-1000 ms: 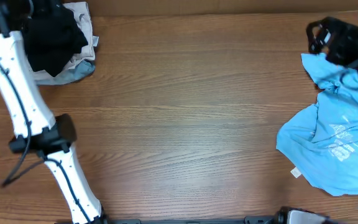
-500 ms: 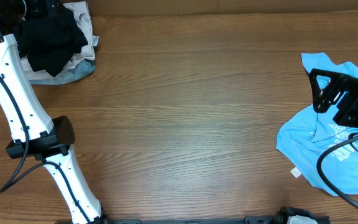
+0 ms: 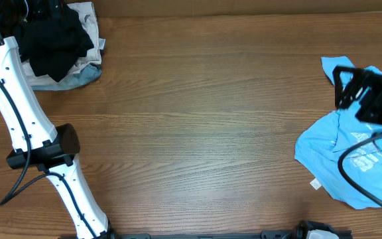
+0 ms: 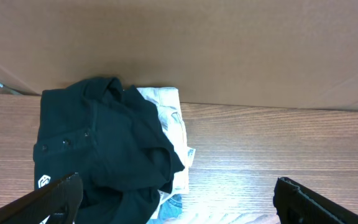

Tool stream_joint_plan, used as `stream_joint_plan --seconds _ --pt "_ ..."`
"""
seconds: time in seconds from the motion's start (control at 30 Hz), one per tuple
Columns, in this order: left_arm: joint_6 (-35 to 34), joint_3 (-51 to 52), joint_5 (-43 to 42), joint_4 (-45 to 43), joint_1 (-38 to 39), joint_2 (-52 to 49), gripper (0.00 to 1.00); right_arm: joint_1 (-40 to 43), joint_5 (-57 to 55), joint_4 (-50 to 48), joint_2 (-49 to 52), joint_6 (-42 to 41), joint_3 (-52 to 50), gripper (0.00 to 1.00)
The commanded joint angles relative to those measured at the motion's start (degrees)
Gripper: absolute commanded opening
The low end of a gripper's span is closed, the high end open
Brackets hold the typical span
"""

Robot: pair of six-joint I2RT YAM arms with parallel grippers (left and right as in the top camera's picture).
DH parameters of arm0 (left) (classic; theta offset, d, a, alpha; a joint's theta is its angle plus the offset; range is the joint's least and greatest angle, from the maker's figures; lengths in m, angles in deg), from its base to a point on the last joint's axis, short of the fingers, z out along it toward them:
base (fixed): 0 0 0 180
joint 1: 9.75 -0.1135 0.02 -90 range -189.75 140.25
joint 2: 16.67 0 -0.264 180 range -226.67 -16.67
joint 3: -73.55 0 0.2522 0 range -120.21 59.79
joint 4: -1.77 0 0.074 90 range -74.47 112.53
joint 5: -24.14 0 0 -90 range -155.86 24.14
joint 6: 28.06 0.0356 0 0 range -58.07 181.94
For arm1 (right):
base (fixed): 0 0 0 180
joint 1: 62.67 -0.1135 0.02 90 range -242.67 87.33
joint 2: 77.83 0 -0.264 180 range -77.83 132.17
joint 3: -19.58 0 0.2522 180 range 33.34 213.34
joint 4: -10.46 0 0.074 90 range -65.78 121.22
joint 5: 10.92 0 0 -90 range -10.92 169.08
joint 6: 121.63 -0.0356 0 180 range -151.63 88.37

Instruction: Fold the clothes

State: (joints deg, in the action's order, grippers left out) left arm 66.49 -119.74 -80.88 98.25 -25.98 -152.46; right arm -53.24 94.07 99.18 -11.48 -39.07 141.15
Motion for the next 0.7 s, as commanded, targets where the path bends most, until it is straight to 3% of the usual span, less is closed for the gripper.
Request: stream_joint_plan --seconds 0.0,0.13,0.37,0.47,0.67 --pt "-0.74 -0.26 -0.92 -0.15 -0.24 -0.20 1.00 -3.13 -8.70 -10.36 -5.11 0.39 -12.48 1.00" --pt "-0.74 -0.26 -0.92 -0.17 -0.24 -0.20 1.00 -4.70 -9.35 -25.81 -12.70 0.37 -29.62 1.00" --pt "-0.74 -0.26 -0.92 -0.17 -0.24 -0.20 1.00 -5.01 -4.59 -60.52 -32.26 0.11 -69.11 1.00" --pt "-0.74 -0.26 -0.92 -0.17 -0.24 -0.20 1.00 -5.86 -5.18 -68.63 -40.59 0.13 -81.53 1.00" --pt "-0.74 -0.26 -0.92 -0.17 -0.24 -0.20 1.00 -8.48 -9.49 -72.04 -52.37 0.15 -95.82 1.00"
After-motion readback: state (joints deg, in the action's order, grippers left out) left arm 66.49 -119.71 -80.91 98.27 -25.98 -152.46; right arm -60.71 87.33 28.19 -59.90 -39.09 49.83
